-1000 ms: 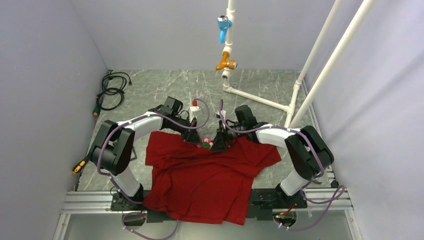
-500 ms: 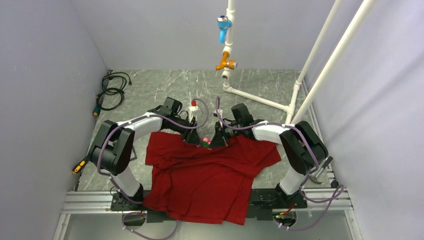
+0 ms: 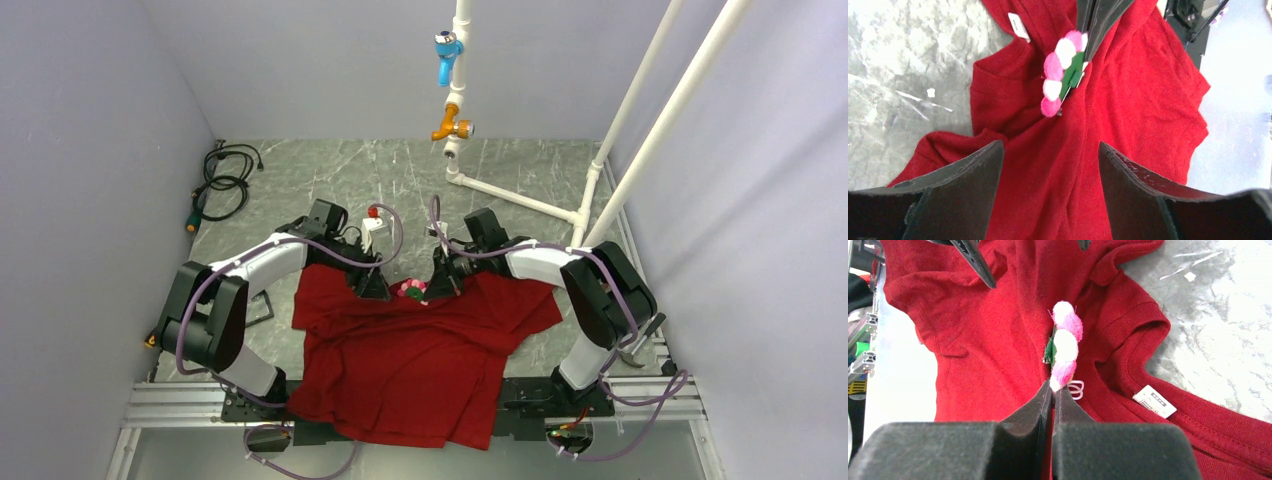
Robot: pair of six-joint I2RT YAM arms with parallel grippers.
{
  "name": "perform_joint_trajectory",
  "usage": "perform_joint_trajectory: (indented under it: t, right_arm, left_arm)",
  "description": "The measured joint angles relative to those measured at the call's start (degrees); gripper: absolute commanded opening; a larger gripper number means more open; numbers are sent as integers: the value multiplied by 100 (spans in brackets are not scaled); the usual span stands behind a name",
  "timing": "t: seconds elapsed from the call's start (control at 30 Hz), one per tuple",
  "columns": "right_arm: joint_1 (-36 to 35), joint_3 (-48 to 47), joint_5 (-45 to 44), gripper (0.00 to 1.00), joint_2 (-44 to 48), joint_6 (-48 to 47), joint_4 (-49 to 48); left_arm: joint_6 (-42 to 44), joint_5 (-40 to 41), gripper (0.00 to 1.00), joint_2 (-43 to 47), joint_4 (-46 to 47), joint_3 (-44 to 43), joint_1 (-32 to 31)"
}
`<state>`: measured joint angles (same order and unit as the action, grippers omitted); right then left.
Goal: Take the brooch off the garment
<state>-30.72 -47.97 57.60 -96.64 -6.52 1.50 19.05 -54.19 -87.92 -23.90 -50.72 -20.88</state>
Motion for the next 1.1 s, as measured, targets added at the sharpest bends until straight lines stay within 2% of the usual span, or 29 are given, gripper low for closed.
perform_joint_trajectory:
  t: [0.17, 0.27, 0.4, 0.47, 0.53, 0.67, 0.83, 0.87, 0.93, 0.97, 1.0, 1.1]
  right_arm:
    - [70, -79, 37, 0, 0, -96, 238]
    - [98, -96, 94, 0, 0, -98, 258]
    - [107, -107, 131, 0, 0, -103, 319]
    - [122, -127, 151, 0, 0, -138, 363]
    - [170, -157, 157, 0, 0, -190, 450]
    - [356, -210, 221, 0, 0, -304, 621]
    - [483, -321, 319, 0, 0, -562, 940]
    - [487, -337, 339, 0, 0, -608, 999]
    - [492, -348, 400, 0, 2, -658, 1058]
    - [492, -348, 431, 0, 2, -654, 1062]
    - [492, -348, 446, 0, 2, -632, 1056]
    - [531, -345, 461, 0, 0, -444, 964]
  left_arm:
    - [457, 378, 71, -11, -341, -44, -168]
    - [833, 632, 64, -9, -485, -44, -339]
    - [1231, 973, 32, -9, -616, -44, -544]
    - [1327, 1128, 20, -9, -643, -44, -612]
    - [1478, 1272, 10, -9, -678, -44, -662]
    - [1696, 1370, 0, 13, -745, -44, -664]
    - [1950, 1381, 0, 151, -822, -37, -680]
    - [1993, 1386, 3, 179, -822, -28, -680]
    - [2068, 1408, 27, 234, -811, 15, -682]
    - [2090, 1414, 34, 262, -807, 37, -682]
    - [2061, 1432, 38, 289, -813, 48, -684]
    - [1904, 1438, 42, 348, -811, 61, -684]
